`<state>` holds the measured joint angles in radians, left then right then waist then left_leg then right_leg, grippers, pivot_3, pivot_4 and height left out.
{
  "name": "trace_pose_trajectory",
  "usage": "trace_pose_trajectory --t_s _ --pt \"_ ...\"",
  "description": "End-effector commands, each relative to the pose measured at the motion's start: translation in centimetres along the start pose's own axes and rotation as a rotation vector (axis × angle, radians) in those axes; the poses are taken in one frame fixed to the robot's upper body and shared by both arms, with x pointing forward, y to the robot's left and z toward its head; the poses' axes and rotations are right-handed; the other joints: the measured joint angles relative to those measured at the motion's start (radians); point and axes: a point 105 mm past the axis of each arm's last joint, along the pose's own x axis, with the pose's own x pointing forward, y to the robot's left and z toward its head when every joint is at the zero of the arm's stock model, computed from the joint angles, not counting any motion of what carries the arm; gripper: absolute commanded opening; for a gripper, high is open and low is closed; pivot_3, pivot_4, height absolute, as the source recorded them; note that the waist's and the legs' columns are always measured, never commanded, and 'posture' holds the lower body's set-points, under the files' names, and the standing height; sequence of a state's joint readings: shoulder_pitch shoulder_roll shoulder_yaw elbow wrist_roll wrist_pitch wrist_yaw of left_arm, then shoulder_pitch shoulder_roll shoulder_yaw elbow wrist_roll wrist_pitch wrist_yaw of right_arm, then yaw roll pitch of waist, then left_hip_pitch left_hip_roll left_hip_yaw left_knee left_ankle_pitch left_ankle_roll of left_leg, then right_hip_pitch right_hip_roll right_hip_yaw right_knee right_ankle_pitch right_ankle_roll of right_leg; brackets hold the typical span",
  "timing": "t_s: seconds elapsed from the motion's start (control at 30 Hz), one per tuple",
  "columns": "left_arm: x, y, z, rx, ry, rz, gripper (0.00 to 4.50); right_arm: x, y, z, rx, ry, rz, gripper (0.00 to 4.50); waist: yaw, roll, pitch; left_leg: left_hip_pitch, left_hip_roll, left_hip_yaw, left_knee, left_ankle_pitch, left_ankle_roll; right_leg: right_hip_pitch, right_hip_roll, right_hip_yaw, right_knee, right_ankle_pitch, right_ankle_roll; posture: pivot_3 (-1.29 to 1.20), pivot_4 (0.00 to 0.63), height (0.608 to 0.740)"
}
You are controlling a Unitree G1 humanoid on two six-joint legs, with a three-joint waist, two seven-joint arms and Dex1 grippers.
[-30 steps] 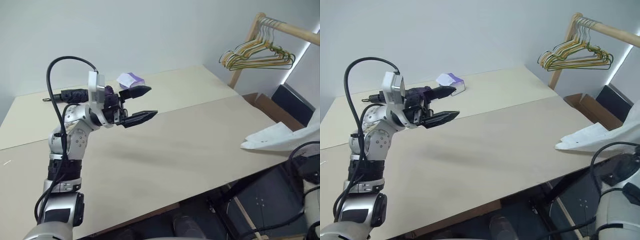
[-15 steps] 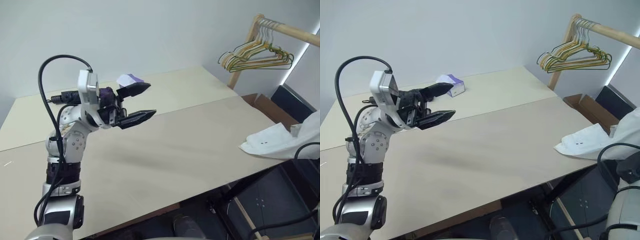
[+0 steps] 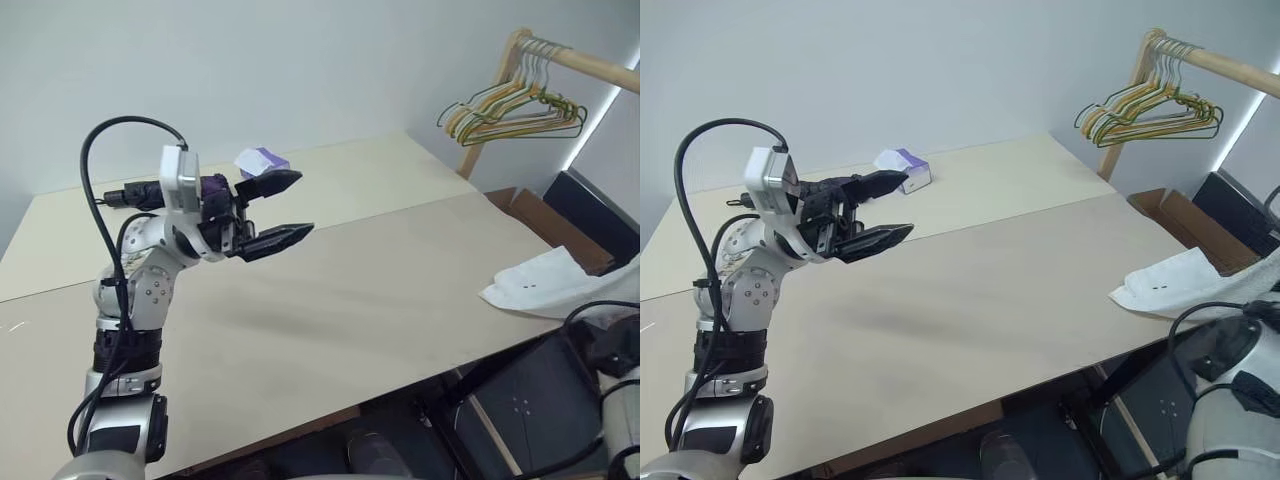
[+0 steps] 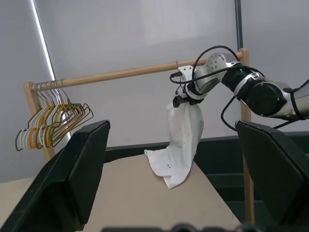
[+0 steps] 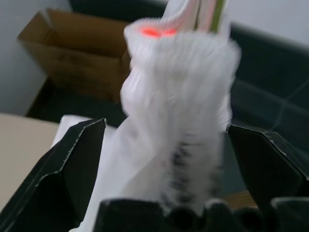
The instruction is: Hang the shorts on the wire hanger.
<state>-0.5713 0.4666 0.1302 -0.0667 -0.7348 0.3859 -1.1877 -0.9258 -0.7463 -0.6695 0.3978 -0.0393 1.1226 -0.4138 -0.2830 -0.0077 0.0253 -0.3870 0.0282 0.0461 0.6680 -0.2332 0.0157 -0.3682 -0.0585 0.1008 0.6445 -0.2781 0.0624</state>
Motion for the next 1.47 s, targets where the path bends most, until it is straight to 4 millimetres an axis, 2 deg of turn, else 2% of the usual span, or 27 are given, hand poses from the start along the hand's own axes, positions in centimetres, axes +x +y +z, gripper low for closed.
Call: trace_pose_trajectory --t_s 0.03,0.2,0.3,0.33,0.4,0.47,0.5,0.53,0.6,0.7,0.8,0.93,1.03,1.13,1.23,1.37,1.47 --pt "0.2 0.1 0.9 0.044 0.002 -0.007 4.50 -3.4 0.5 3.6 0.025 -0.253 -0.030 4.47 -0.001 0.000 0.000 0.000 0.000 0.000 0.000 0.000 0.000 0.000 0.000 0.000 0.000 0.000 0.000 -0.20 0.000 0.740" --pt "0.0 0.3 1.2 0.047 -0.004 0.002 4.50 -6.3 2.4 4.8 -0.151 -0.490 -0.046 4.47 0.010 0.000 0.000 0.000 0.000 0.000 0.000 0.000 0.000 -0.001 0.000 0.000 0.001 0.000 0.000 -0.18 0.000 0.740" --pt "-0.5 0.4 1.0 0.046 0.004 0.033 4.50 -8.0 4.2 5.5 -0.247 -0.629 -0.012 4.47 0.017 0.000 0.000 0.000 0.000 0.000 0.000 0.000 0.000 -0.001 0.000 0.000 0.000 0.000 0.000 -0.17 0.000 0.740" --pt "-0.8 0.6 0.9 0.046 0.011 0.062 4.50 -8.9 5.5 5.7 -0.295 -0.691 0.039 4.47 0.018 0.000 0.000 0.000 0.000 0.000 0.000 0.000 0.000 -0.001 0.000 0.000 0.000 0.000 0.000 -0.17 0.000 0.740" --pt "-1.5 0.7 0.5 0.058 0.048 0.106 4.50 -11.1 8.5 5.6 -0.428 -0.843 0.165 4.47 0.021 0.000 0.000 0.000 0.000 0.000 0.000 0.000 0.000 -0.001 0.000 0.000 0.000 0.000 0.001 -0.14 0.000 0.740" --pt "-2.7 1.0 0.0 0.059 0.091 0.171 4.50 -13.9 12.2 4.1 -0.539 -0.947 0.370 4.47 0.020 0.000 0.000 0.000 0.001 0.000 0.000 0.000 0.000 -0.001 0.000 0.000 0.000 0.000 0.001 -0.11 0.000 0.740" --pt "-3.0 1.1 -0.1 0.054 0.104 0.195 4.50 -14.8 13.2 3.4 -0.562 -0.965 0.444 4.47 0.021 -0.001 0.001 0.000 0.001 0.000 -0.001 0.000 0.000 -0.001 0.001 0.000 0.000 0.000 0.001 -0.10 0.000 0.740" --pt "-3.3 1.2 -0.2 0.052 0.114 0.219 4.50 -15.4 13.9 2.9 -0.569 -0.968 0.504 4.47 0.026 -0.002 0.002 0.001 0.002 0.000 -0.001 0.000 0.000 -0.001 0.001 0.000 0.000 0.000 0.001 -0.09 0.000 0.740" --pt "-4.3 1.5 -1.1 0.056 0.190 0.283 4.50 -16.7 15.7 1.2 -0.482 -0.863 0.743 4.47 0.039 -0.005 0.002 0.001 0.002 -0.001 0.000 0.000 0.000 -0.001 0.001 0.000 0.001 0.000 0.001 -0.05 0.000 0.740" --pt "-5.3 1.5 -1.9 0.067 0.252 0.345 4.50 -18.2 17.2 -0.5 -0.426 -0.743 0.995 4.47 0.081 -0.006 0.003 -0.001 0.002 -0.002 0.000 0.000 0.000 -0.002 0.000 -0.001 0.001 0.001 0.000 -0.01 0.000 0.740" --pt "-6.1 1.2 -2.0 0.061 0.251 0.397 4.50 -19.2 18.3 -3.5 -0.481 -0.623 1.218 4.47 0.136 -0.009 0.005 -0.003 0.002 -0.003 0.000 0.000 0.000 -0.003 0.000 -0.003 0.001 0.001 -0.001 0.03 0.000 0.740" --pt "-7.0 0.8 -3.0 0.044 0.303 0.456 4.50 -20.0 19.0 -8.1 -0.748 -0.610 1.353 4.47 0.217 -0.011 0.006 -0.004 0.003 -0.003 -0.001 0.000 0.000 -0.005 -0.001 -0.006 0.000 0.001 -0.002 0.10 0.000 0.740" --pt "-7.9 0.1 -4.2 0.033 0.366 0.486 4.50 -20.6 19.3 -11.2 -0.880 -0.573 1.456 4.47 0.249 -0.011 0.006 -0.004 0.003 0.000 -0.001 0.000 0.000 -0.006 -0.001 -0.005 0.001 0.001 -0.003 0.13 0.000 0.740" --pt "-8.1 -0.3 -4.7 0.040 0.410 0.494 4.50 -20.8 19.4 -12.7 -0.976 -0.572 1.492 4.47 0.274 -0.012 0.006 -0.006 0.002 0.002 -0.001 0.000 0.000 -0.010 -0.001 -0.005 0.002 0.002 -0.004 0.14 0.000 0.740" --pt "-7.9 -0.2 -4.5 0.043 0.401 0.509 4.50 -21.1 19.3 -13.8 -1.059 -0.602 1.513 4.47 0.300 -0.012 0.006 -0.014 0.002 0.003 0.001 0.001 0.000 -0.019 0.000 -0.005 0.003 0.002 -0.005 0.15 0.000 0.740" --pt "-7.8 -0.2 -4.6 0.049 0.404 0.518 4.50 -21.5 19.1 -14.6 -1.100 -0.631 1.545 4.47 0.322 -0.013 0.006 -0.017 0.002 0.007 0.001 0.001 -0.001 -0.021 0.001 -0.006 0.003 0.003 -0.005 0.16 0.000 0.740" --pt "-7.9 0.2 -4.4 -0.024 0.367 0.548 4.50 -21.6 19.1 -14.8 -1.117 -0.657 1.541 4.47 0.327 -0.013 0.006 -0.017 0.002 0.009 0.001 0.001 -0.001 -0.021 0.001 -0.006 0.003 0.003 -0.005 0.16 0.000 0.740"
